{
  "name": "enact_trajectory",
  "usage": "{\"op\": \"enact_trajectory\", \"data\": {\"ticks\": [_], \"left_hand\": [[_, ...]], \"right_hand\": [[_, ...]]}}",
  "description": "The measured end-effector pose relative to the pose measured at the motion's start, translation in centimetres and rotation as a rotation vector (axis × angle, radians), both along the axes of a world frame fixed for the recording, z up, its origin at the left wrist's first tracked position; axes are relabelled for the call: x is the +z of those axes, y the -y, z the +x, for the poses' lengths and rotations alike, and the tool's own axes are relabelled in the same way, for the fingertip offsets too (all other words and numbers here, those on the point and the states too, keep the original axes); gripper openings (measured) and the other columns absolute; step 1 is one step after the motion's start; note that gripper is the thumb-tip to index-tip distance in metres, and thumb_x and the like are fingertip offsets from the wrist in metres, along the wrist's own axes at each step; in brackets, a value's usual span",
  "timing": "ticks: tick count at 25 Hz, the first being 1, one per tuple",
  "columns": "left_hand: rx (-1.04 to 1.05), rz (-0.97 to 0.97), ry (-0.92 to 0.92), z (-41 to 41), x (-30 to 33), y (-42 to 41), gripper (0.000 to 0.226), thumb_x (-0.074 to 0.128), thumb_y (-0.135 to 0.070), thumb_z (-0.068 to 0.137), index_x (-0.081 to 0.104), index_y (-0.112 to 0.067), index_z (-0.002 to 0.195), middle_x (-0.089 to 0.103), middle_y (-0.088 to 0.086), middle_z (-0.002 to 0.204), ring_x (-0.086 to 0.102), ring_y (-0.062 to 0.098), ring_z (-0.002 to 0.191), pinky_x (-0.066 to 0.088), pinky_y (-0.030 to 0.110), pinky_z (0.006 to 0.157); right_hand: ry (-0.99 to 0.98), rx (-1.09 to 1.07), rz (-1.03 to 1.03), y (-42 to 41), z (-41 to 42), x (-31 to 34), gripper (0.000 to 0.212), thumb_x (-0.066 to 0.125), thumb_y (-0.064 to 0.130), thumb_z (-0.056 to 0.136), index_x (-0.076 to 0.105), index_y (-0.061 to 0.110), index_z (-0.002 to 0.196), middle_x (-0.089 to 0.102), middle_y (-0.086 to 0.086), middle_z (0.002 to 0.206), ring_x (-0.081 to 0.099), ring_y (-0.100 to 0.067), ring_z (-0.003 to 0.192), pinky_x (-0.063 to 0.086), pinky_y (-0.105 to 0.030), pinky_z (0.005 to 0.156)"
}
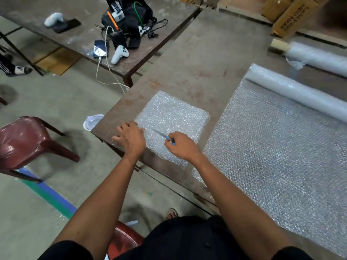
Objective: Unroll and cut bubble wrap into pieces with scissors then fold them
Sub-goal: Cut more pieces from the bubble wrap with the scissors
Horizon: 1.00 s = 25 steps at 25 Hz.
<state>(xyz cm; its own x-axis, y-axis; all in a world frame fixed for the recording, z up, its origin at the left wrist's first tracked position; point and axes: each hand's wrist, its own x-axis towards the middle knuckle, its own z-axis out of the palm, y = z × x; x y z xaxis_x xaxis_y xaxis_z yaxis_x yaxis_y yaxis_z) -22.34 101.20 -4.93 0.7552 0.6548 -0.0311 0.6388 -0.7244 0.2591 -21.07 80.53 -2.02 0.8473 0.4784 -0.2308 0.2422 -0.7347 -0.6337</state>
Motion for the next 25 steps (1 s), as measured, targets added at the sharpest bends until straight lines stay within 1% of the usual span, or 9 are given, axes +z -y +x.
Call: {"op": "enact_trajectory", "data": {"ticks": [3, 5, 7, 10, 13, 15, 19, 22, 25], "left_hand": [[-0.004, -0.046, -0.002, 0.2, 0.4, -1.0, 0.037, 0.076, -0.042, 0.094, 0.066, -0.021, 0.123, 0.063, 0.011, 0.133, 0.050, 0.033, 0.128, 0.033, 0.054, 0.100], [0.001, -0.150, 0.044, 0.3, 0.6, -1.4, 0.043, 0.080, -0.038, 0.092, 0.061, -0.019, 0.126, 0.063, 0.011, 0.133, 0.052, 0.035, 0.130, 0.034, 0.056, 0.104], [-0.033, -0.250, 0.132, 0.3, 0.2, -1.9, 0.047, 0.083, -0.031, 0.091, 0.058, -0.014, 0.128, 0.063, 0.017, 0.130, 0.055, 0.039, 0.127, 0.041, 0.053, 0.103], [-0.086, -0.317, 0.244, 0.0, -0.8, -2.1, 0.042, 0.084, -0.019, 0.090, 0.059, -0.013, 0.123, 0.066, 0.018, 0.119, 0.062, 0.037, 0.114, 0.049, 0.048, 0.095], [-0.065, -0.339, 0.285, 0.0, -0.9, -1.6, 0.026, 0.078, -0.012, 0.094, 0.065, -0.014, 0.117, 0.070, 0.014, 0.113, 0.066, 0.033, 0.105, 0.051, 0.045, 0.088], [-0.088, -0.280, 0.305, -0.2, -0.8, -1.2, 0.016, 0.072, -0.012, 0.097, 0.069, -0.017, 0.112, 0.071, 0.011, 0.110, 0.066, 0.033, 0.105, 0.051, 0.047, 0.089], [-0.275, -0.166, 0.399, -2.2, 0.1, 1.0, 0.014, 0.067, -0.021, 0.102, 0.071, -0.019, 0.115, 0.066, 0.005, 0.115, 0.059, 0.028, 0.110, 0.042, 0.047, 0.098], [-0.547, -0.274, 0.579, -4.8, -0.1, 3.2, 0.014, 0.067, -0.019, 0.103, 0.068, -0.016, 0.117, 0.059, 0.001, 0.113, 0.055, 0.020, 0.103, 0.050, 0.040, 0.090], [-0.562, -0.404, 0.637, -7.5, -1.1, 5.6, 0.017, 0.076, -0.017, 0.098, 0.064, -0.013, 0.109, 0.052, -0.002, 0.106, 0.054, 0.017, 0.093, 0.051, 0.034, 0.080]], "right_hand": [[0.010, 0.007, -0.042, 0.4, -1.0, -0.3, 0.027, 0.073, 0.058, 0.086, 0.066, 0.031, 0.089, 0.064, 0.013, 0.087, 0.062, -0.013, 0.077, 0.045, -0.032, 0.070], [0.026, 0.058, -0.117, 1.0, -1.1, -0.2, 0.049, 0.086, 0.067, 0.071, 0.068, 0.033, 0.102, 0.069, 0.010, 0.102, 0.065, -0.014, 0.090, 0.050, -0.033, 0.079], [0.085, 0.096, -0.208, 1.5, -1.1, -0.2, 0.062, 0.090, 0.070, 0.064, 0.064, 0.032, 0.106, 0.069, 0.009, 0.105, 0.064, -0.016, 0.093, 0.049, -0.035, 0.081], [0.180, 0.117, -0.262, 2.5, -1.2, -1.1, 0.047, 0.086, 0.067, 0.072, 0.065, 0.034, 0.099, 0.065, 0.012, 0.094, 0.065, -0.016, 0.089, 0.051, -0.037, 0.080], [0.134, 0.077, -0.175, 3.2, -1.2, -1.5, 0.022, 0.080, 0.050, 0.084, 0.072, 0.030, 0.091, 0.065, 0.019, 0.080, 0.068, -0.009, 0.083, 0.049, -0.032, 0.072], [0.081, 0.063, -0.144, 3.3, -0.9, -1.5, 0.013, 0.075, 0.041, 0.089, 0.074, 0.029, 0.087, 0.068, 0.021, 0.076, 0.068, -0.005, 0.079, 0.052, -0.031, 0.070], [-0.072, 0.022, -0.041, 3.9, 0.2, -1.4, 0.011, 0.072, 0.040, 0.090, 0.073, 0.029, 0.087, 0.074, 0.013, 0.084, 0.070, -0.011, 0.083, 0.060, -0.042, 0.079], [-0.140, -0.029, 0.063, 4.4, 0.9, -1.0, 0.021, 0.073, 0.047, 0.088, 0.072, 0.026, 0.088, 0.074, 0.008, 0.085, 0.071, -0.016, 0.085, 0.055, -0.040, 0.080], [-0.167, -0.072, 0.089, 4.2, 1.4, -0.9, 0.028, 0.068, 0.046, 0.087, 0.067, 0.018, 0.082, 0.069, 0.003, 0.077, 0.064, -0.018, 0.073, 0.049, -0.038, 0.073]]}}
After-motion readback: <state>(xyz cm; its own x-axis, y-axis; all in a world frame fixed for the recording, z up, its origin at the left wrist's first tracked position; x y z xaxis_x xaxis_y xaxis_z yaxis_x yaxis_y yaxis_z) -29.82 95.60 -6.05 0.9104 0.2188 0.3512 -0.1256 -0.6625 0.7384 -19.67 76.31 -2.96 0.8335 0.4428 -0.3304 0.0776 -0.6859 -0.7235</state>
